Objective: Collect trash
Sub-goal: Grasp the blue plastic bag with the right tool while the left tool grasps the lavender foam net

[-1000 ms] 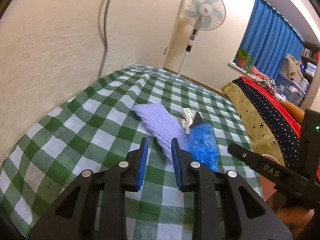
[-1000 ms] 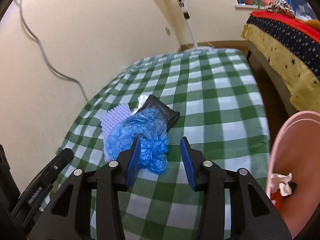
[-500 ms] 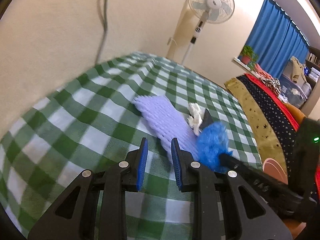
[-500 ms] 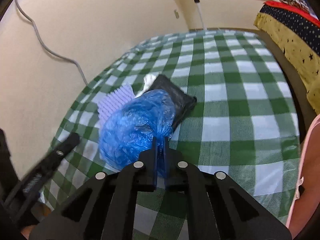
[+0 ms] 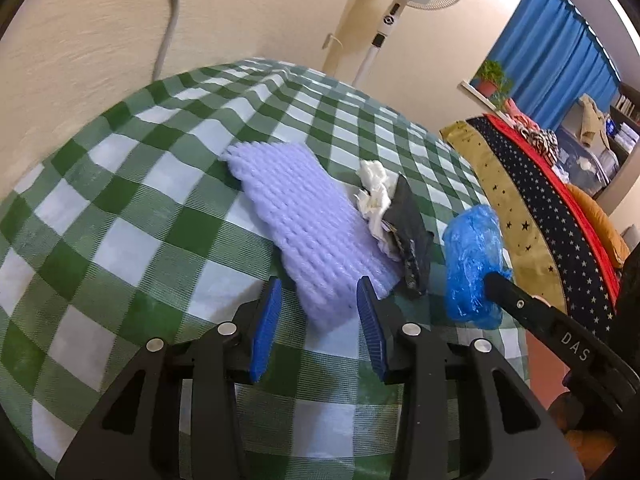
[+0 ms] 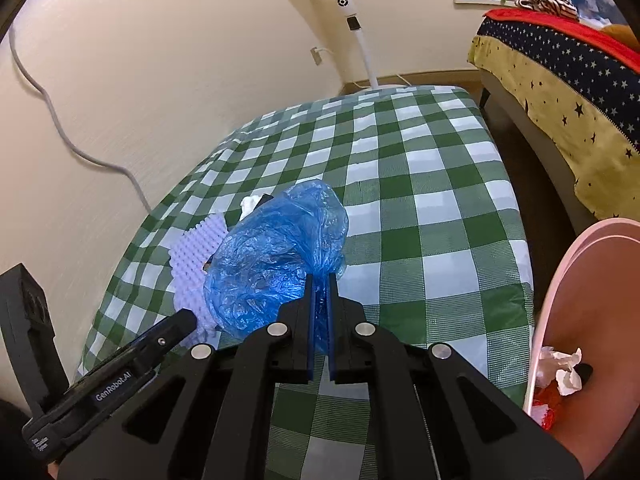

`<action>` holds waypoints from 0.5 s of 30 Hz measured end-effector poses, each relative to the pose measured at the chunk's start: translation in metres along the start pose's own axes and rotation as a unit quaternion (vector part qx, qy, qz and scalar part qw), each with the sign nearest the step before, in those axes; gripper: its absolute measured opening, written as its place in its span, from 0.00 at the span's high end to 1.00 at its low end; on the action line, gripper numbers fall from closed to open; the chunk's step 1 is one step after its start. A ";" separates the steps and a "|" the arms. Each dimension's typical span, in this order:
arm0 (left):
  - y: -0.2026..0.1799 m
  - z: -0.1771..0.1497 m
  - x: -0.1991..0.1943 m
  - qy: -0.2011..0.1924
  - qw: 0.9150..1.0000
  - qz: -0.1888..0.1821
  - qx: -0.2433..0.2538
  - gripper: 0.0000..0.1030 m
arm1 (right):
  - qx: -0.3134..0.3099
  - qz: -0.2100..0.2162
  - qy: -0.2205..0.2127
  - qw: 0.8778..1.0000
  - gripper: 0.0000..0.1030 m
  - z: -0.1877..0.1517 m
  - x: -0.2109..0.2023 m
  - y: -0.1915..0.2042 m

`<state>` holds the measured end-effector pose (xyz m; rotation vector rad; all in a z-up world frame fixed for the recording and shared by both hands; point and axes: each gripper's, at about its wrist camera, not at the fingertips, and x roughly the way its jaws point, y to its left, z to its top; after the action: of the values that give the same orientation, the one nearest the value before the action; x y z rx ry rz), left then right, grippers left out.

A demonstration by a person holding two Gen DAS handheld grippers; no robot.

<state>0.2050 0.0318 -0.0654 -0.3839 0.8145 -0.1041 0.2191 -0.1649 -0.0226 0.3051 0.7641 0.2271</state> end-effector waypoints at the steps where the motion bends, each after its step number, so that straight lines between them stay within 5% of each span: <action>1: -0.002 0.000 0.001 0.002 1.000 0.002 0.004 0.63 | -0.001 -0.001 0.000 1.000 0.95 0.000 0.000 0.000; 3: -0.004 -0.001 0.001 0.005 1.000 0.000 0.008 0.80 | -0.001 -0.002 0.000 1.000 0.95 -0.001 -0.001 -0.002; 5: -0.003 0.001 -0.003 0.001 1.000 0.003 0.013 0.86 | 0.002 -0.002 -0.001 1.000 0.95 -0.001 -0.003 -0.003; 15: -0.005 0.006 -0.046 -0.042 0.997 0.032 0.048 0.89 | 0.007 -0.004 -0.021 1.000 0.95 -0.002 -0.030 -0.002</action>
<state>0.1779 0.0400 -0.0282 -0.2697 0.7344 -0.0662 0.1967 -0.1761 -0.0053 0.3191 0.7247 0.2074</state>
